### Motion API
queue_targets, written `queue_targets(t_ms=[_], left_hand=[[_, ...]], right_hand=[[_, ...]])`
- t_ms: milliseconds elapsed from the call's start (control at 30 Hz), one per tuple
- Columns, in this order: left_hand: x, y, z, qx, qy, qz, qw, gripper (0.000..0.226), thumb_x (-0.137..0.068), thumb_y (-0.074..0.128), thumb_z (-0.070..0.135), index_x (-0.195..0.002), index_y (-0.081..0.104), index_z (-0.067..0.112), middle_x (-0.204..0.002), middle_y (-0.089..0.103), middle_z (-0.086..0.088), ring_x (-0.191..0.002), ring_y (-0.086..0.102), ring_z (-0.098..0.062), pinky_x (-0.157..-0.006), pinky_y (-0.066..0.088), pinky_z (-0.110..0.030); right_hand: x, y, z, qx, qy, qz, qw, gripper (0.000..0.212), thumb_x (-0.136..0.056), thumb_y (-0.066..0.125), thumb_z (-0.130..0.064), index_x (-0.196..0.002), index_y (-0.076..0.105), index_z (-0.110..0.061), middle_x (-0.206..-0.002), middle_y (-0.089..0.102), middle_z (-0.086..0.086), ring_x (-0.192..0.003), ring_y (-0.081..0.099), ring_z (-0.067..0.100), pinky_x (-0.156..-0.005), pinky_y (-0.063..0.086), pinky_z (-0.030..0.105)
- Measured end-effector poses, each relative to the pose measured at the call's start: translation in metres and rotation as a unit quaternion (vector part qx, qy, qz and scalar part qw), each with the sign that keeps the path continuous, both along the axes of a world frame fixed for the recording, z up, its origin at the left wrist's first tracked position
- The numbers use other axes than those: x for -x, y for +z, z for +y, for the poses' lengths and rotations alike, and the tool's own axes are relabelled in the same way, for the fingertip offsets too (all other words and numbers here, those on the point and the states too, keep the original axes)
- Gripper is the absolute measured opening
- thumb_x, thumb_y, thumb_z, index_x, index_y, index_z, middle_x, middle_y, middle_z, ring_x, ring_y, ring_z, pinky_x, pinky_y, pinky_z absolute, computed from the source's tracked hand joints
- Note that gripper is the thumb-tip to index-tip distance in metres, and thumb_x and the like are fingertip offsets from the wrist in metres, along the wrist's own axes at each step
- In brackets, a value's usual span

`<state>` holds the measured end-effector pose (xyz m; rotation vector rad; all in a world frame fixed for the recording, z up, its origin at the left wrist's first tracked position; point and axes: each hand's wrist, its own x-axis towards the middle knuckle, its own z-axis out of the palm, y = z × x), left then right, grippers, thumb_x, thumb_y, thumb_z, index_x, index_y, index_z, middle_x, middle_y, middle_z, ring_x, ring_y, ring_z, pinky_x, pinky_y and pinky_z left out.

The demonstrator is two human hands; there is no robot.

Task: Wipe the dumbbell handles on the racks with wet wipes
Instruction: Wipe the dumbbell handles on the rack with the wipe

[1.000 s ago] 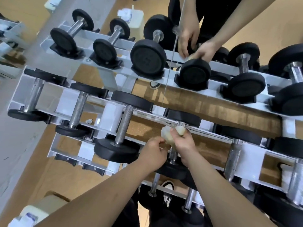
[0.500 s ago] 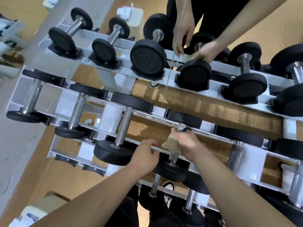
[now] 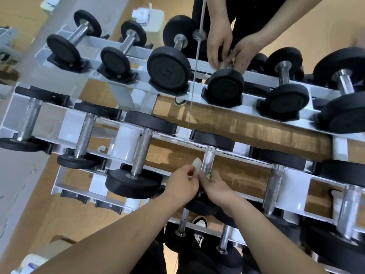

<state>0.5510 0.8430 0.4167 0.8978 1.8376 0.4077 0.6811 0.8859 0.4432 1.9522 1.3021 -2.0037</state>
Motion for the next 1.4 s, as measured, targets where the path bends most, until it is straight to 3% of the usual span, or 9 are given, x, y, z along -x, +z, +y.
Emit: queue_targets(t_ms=[133,233,367,567,733,867,1133,1300,1400], left_hand=[[-0.011,0.008,0.016,0.065,0.061,-0.145,0.985,0.018,-0.099,0.062,0.029,-0.113,0.067,0.018,-0.1,0.074,0.0,-0.091,0.069,-0.013,-0.083,0.055,-0.025],[-0.011,0.006,0.032,0.074,0.057,-0.177,0.98,0.041,-0.082,0.076,0.021,-0.12,0.062,0.016,-0.104,0.074,-0.006,-0.093,0.071,-0.019,-0.088,0.057,-0.038],[-0.011,0.005,0.052,0.082,0.068,-0.215,0.971,0.049,-0.073,0.074,-0.003,-0.118,0.063,0.013,-0.1,0.075,-0.012,-0.085,0.073,-0.029,-0.068,0.059,-0.037],[-0.023,-0.005,0.051,0.162,0.171,-0.425,0.874,0.026,-0.073,0.052,-0.004,-0.085,0.065,0.015,-0.102,0.073,-0.008,-0.087,0.069,-0.027,-0.074,0.055,-0.034],[-0.023,0.001,0.033,0.094,0.105,-0.304,0.942,0.028,-0.083,0.069,0.018,-0.11,0.067,0.011,-0.091,0.072,-0.012,-0.081,0.069,-0.028,-0.076,0.054,-0.038],[-0.016,0.013,0.016,0.074,-0.056,-0.12,0.988,0.011,-0.088,0.062,0.014,-0.098,0.065,0.017,-0.09,0.069,-0.007,-0.082,0.063,-0.019,-0.071,0.048,-0.031],[-0.032,0.023,0.075,0.051,0.159,-0.23,0.959,0.018,-0.071,0.057,-0.003,-0.088,0.061,0.005,-0.082,0.06,-0.011,-0.073,0.059,-0.024,-0.066,0.05,-0.032],[-0.037,0.019,0.021,0.12,-0.054,-0.097,0.987,0.079,-0.07,0.071,0.045,-0.132,0.04,0.007,-0.103,0.066,-0.01,-0.092,0.069,-0.023,-0.082,0.06,-0.042],[-0.031,0.019,0.038,0.122,-0.157,-0.002,0.98,0.065,-0.076,0.078,0.028,-0.124,0.038,0.008,-0.103,0.062,-0.008,-0.092,0.064,-0.018,-0.072,0.052,-0.032]], right_hand=[[-0.017,0.005,0.003,-0.019,-0.154,-0.011,0.988,0.049,-0.101,0.051,-0.058,-0.133,0.06,-0.021,-0.119,0.067,-0.001,-0.095,0.062,0.012,-0.073,0.045,0.026],[-0.03,0.004,-0.004,-0.039,-0.183,0.01,0.982,0.031,-0.107,0.046,-0.045,-0.119,0.063,-0.022,-0.104,0.063,-0.01,-0.087,0.054,-0.003,-0.066,0.038,0.017],[-0.032,0.001,-0.018,-0.069,-0.207,-0.002,0.976,0.04,-0.106,0.047,-0.046,-0.132,0.061,-0.02,-0.123,0.065,-0.006,-0.111,0.06,0.011,-0.09,0.044,0.025],[-0.033,0.003,-0.021,-0.086,-0.232,0.003,0.969,0.026,-0.108,0.046,-0.037,-0.121,0.065,-0.024,-0.112,0.069,-0.006,-0.097,0.061,0.004,-0.076,0.045,0.024],[-0.033,0.005,-0.027,-0.087,-0.226,-0.003,0.97,0.033,-0.108,0.045,-0.038,-0.132,0.059,-0.02,-0.121,0.062,-0.001,-0.107,0.057,0.015,-0.093,0.042,0.033],[-0.028,0.003,-0.032,-0.081,-0.231,-0.012,0.97,0.033,-0.107,0.043,-0.041,-0.13,0.061,-0.025,-0.121,0.066,0.001,-0.11,0.062,0.021,-0.105,0.048,0.045],[-0.034,0.001,-0.032,-0.087,-0.253,-0.01,0.963,0.023,-0.107,0.043,-0.033,-0.113,0.057,-0.017,-0.1,0.058,-0.002,-0.097,0.053,0.022,-0.087,0.04,0.035],[-0.037,-0.002,-0.032,-0.08,-0.261,0.019,0.962,0.029,-0.104,0.047,-0.036,-0.114,0.062,-0.013,-0.105,0.066,0.005,-0.101,0.062,0.028,-0.095,0.05,0.046],[-0.034,-0.003,-0.034,-0.066,-0.271,0.019,0.96,0.025,-0.104,0.048,-0.036,-0.114,0.065,-0.021,-0.113,0.069,0.008,-0.11,0.063,0.03,-0.105,0.049,0.053]])
